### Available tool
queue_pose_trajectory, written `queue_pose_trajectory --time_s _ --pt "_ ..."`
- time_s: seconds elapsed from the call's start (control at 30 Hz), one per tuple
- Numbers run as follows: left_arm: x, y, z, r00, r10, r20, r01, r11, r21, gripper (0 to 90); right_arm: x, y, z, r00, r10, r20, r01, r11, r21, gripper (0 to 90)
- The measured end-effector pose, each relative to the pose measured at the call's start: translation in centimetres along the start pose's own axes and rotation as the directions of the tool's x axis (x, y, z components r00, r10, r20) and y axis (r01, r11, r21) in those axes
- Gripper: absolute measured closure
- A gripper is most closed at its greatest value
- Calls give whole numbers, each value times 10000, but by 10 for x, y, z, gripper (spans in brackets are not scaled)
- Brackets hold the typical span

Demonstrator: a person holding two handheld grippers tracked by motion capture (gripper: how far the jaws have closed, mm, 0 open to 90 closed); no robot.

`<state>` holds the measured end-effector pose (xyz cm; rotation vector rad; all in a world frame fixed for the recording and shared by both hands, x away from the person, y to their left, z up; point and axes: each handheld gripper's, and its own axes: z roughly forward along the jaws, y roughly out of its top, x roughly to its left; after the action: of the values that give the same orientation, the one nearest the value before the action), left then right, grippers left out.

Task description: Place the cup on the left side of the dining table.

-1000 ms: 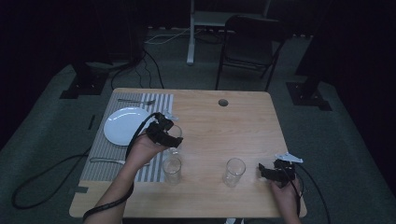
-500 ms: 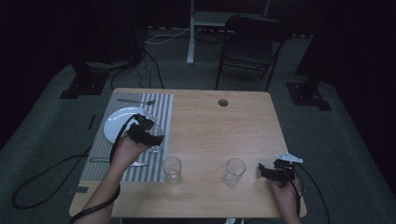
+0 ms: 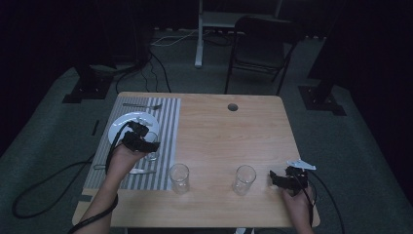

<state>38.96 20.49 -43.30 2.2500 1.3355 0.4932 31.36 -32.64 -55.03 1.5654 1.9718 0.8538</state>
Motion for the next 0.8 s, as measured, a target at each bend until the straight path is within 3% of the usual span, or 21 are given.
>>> queue_pose_trajectory --time_s 0.17,0.27,0.43,0.57,0.67,0.73,0.8 --pt "3 -7 8 9996 -139 -231 139 9999 6 290 0 0 0 10000 -4 1 4 10000 1 134" --pt "7 -11 10 9988 -481 -51 480 9986 -215 290 0 0 0 10000 0 3 0 10000 3 134" --pt "11 -17 11 9986 -509 152 518 9964 -674 289 0 0 0 10000 6 6 -6 10000 5 133" --pt "12 -21 12 9960 -870 207 886 9913 -969 286 0 0 0 10000 2 4 -2 10000 2 134" --pt "12 -23 13 9967 -775 236 795 9919 -989 280 0 0 0 10000 1 5 -1 10000 1 133" --pt "13 -25 14 9963 -717 476 760 9926 -948 228 0 0 0 10000 1 4 -1 10000 1 134" --pt "13 -27 14 9952 -869 456 912 9905 -1025 192 0 0 0 10000 1 4 -1 10000 2 134"
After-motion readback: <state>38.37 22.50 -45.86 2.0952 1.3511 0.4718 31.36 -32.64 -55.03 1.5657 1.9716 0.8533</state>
